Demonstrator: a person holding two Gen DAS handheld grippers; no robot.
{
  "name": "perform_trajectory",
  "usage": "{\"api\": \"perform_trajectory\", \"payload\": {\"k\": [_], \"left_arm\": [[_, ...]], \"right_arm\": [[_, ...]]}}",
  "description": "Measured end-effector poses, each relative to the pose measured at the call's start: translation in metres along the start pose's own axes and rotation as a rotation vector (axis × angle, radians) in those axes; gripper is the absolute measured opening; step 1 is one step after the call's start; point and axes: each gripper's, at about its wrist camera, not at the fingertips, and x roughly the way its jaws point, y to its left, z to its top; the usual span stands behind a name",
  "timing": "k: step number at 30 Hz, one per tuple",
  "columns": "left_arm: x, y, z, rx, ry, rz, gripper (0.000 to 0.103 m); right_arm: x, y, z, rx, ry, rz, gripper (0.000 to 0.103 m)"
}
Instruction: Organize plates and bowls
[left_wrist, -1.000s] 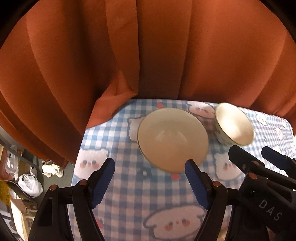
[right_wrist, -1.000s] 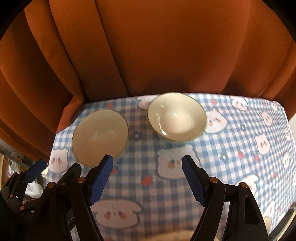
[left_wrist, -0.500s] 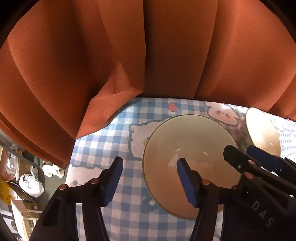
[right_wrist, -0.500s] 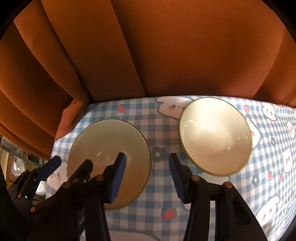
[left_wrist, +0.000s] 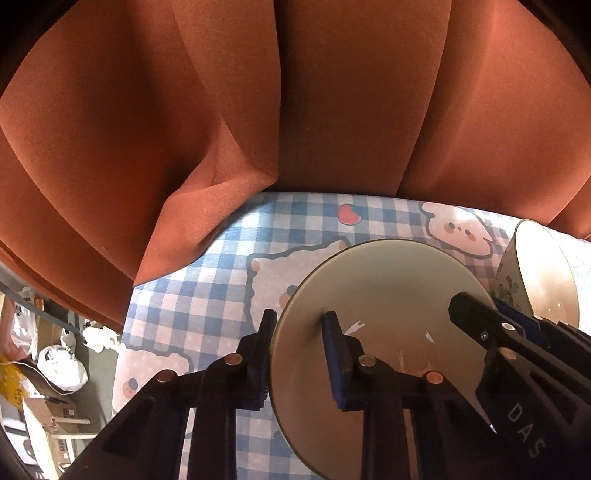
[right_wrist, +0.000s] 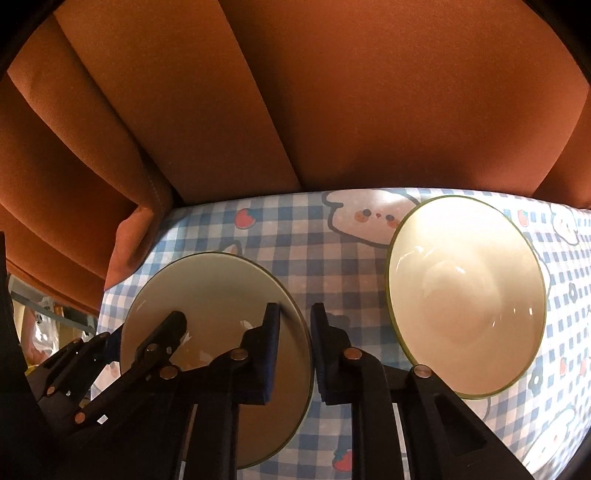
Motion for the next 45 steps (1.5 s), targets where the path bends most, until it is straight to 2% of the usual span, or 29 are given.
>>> {"api": "perform_trajectory", "payload": {"k": [8,19,30,45], "left_arm": [[-0.006,-0.001,-0.004,0.01,0.011,0.009,0.023],[-0.041,-0.003,-0.019,0.011,-0.014,-0.014,0.023],[-0.098,-0.018,-0.041,0.05,-0.073,-0.068,0.023],[-0.163,-0.052,-0.089,0.099,-0.131,-0.091,0.023]], "right_arm": [[-0.005,0.005,-0.002,-0.017,0.008,-0.016,0.021],[-0.035,0.003,-0.017,-0.018,-0.009,-0.034,0.021],[-0.101,-0.006,-0.047,0.008,-0.068,-0.077,0.021],[-0.173,-0.03,-0.096,0.036,-0.13,-0.103,0.021]]}}
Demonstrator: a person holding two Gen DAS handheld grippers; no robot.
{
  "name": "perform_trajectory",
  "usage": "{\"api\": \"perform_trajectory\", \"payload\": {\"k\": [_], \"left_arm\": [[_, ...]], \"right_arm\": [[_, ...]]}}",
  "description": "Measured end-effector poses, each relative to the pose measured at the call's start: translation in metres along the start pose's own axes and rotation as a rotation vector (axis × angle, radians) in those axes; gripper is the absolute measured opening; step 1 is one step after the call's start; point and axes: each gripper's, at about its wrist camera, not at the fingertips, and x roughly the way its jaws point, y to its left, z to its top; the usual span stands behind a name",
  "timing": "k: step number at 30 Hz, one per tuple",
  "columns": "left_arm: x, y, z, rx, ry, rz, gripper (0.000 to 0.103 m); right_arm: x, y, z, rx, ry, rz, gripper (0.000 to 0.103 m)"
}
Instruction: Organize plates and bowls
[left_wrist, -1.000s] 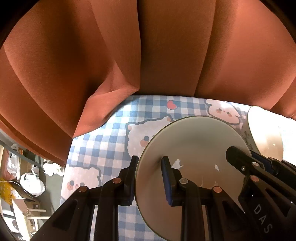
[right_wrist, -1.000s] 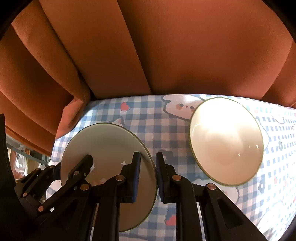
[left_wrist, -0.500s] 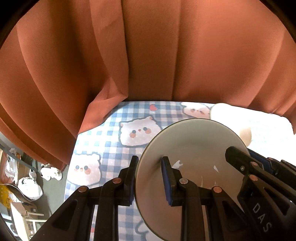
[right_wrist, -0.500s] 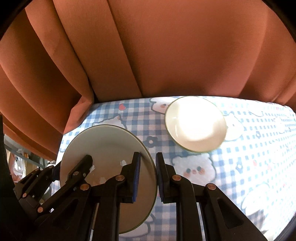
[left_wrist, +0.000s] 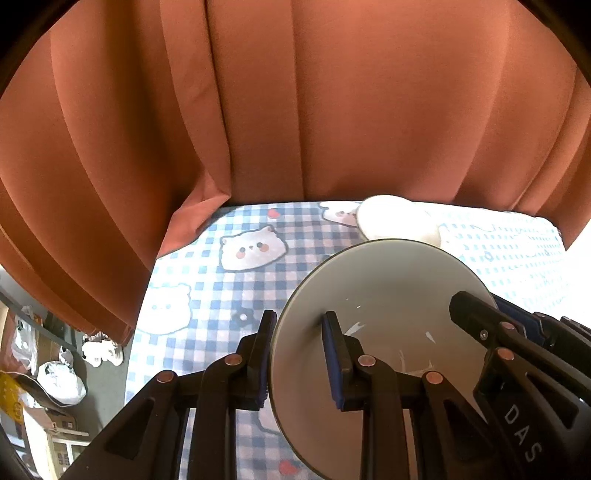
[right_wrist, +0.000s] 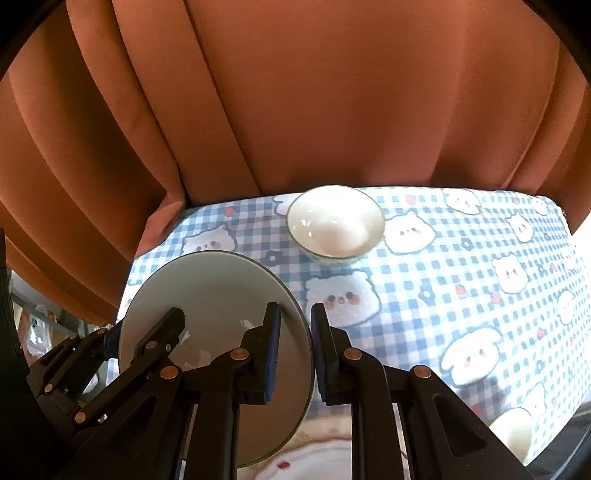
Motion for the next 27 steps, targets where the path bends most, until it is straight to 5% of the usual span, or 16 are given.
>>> {"api": "perform_trajectory", "payload": {"k": [27], "left_arm": [[-0.064,-0.126,-0.068,-0.028,-0.047,0.042,0.023]], "right_arm": [[-0.083,-0.131,-0.07,-0.054,-0.046,0.069,0.021]]}}
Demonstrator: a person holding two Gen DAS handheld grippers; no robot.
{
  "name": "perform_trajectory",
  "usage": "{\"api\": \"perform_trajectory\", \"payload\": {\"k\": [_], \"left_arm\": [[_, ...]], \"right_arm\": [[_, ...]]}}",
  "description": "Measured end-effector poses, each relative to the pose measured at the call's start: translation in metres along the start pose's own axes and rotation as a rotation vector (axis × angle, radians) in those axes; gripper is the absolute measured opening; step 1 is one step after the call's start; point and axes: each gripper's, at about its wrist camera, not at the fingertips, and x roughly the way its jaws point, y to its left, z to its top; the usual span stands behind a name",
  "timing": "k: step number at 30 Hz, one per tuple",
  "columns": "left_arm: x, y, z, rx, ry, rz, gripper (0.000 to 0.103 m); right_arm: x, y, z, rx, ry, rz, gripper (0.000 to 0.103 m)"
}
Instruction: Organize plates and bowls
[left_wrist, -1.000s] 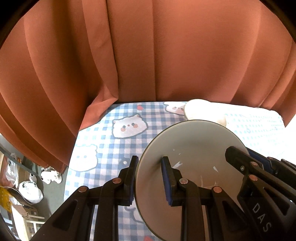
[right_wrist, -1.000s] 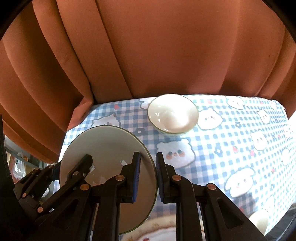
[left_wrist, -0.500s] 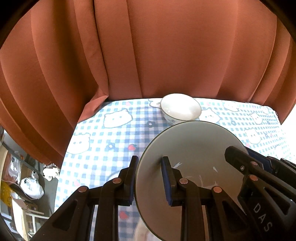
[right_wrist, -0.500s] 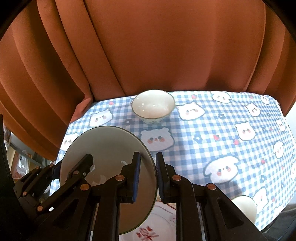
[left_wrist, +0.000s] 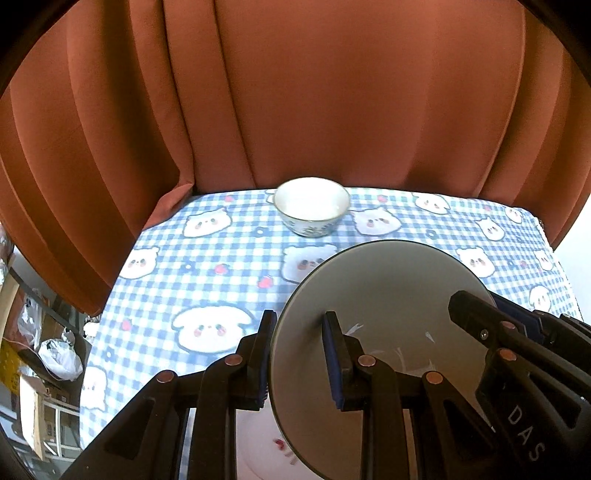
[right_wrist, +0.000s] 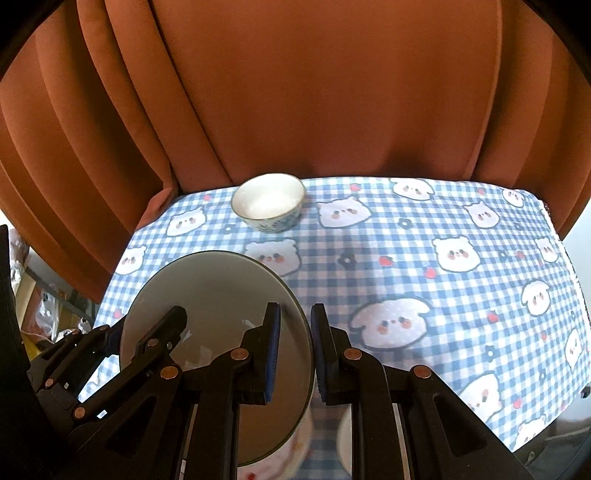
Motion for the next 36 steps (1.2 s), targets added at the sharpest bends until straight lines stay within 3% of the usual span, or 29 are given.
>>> {"api": "perform_trajectory", "payload": {"k": [13,20,36], "left_arm": [[-0.014,-0.071,-0.031,0.012,0.007,-0.032,0.023],[-0.008,-0.103,-0.049,0.021,0.051,-0.042,0.023],[0.025,-0.129,-0.08,0.032,0.166,-0.056,0.023]], "right_arm": [[-0.028,-0.077,-0.034,0.006,-0.008,-0.016,0.021],[-0.028,-0.109,-0.052,0.011,0.027,-0.034,0.021],[0.0,-0.145,-0.083,0.04,0.135,-0.057,0.021]]}}
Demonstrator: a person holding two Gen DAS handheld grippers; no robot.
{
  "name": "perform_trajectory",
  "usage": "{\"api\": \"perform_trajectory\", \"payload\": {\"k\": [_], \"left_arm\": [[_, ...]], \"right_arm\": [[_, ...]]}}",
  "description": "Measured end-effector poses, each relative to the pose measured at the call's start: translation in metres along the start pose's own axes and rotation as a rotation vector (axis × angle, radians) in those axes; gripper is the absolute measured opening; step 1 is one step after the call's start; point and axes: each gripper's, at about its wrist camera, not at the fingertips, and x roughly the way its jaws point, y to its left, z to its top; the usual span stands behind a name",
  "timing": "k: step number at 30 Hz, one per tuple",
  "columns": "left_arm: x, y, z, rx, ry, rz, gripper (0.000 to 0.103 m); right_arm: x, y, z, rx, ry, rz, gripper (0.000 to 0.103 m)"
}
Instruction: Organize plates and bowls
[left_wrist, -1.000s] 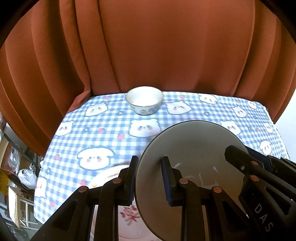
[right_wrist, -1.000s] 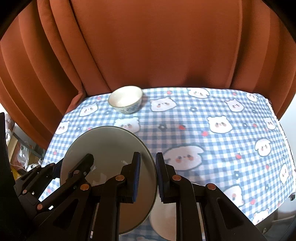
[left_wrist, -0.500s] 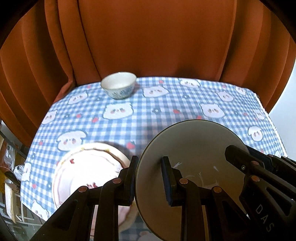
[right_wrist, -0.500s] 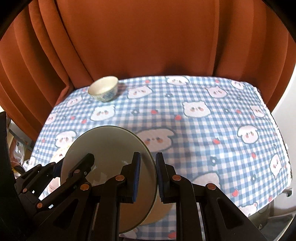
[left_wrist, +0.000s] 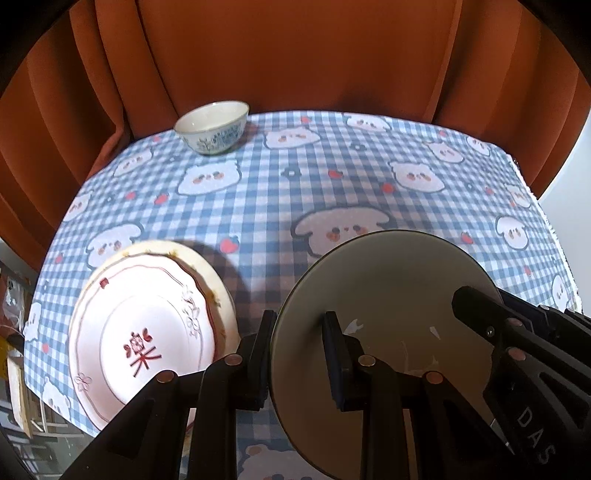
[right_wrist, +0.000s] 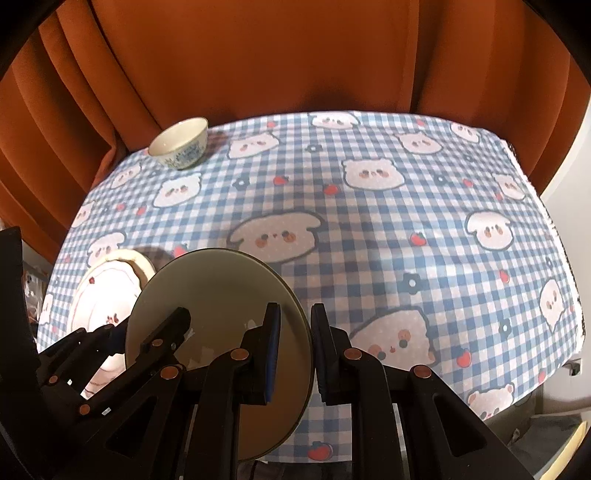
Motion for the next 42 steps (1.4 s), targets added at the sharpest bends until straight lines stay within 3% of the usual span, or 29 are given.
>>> {"api": "perform_trajectory", "payload": {"k": [6,18,28,37,39,42], "left_arm": [[0.005,0.0,0.003,0.007,-0.008,0.023,0.023],[0.029,0.002,0.003,-0.016,0.054,0.037,0.023],[0.028,-0.001,-0.001,0.004,0.011,0.057,0.025],[0.012,0.007,0.001,0.001,0.005,0.04,0.042],[0.005,0.01,0.004,0.018,-0.017,0.049,0.059],[-0.005,0.019,0.01,0.032,-0.044,0.051,0.062]], "right_arm": [[0.013,-0.002,0.0,0.009,0.031,0.01,0.021],[0.038,-0.001,0.004,-0.009,0.069,0.016,0.021],[0.039,0.002,-0.001,-0.034,0.039,-0.01,0.021],[0.033,0.001,0.002,0.001,0.064,-0.002,0.021],[0.031,0.002,0.004,0.007,0.071,-0.013,0.021],[0.023,0.005,0.008,0.031,0.056,-0.023,0.024]]}}
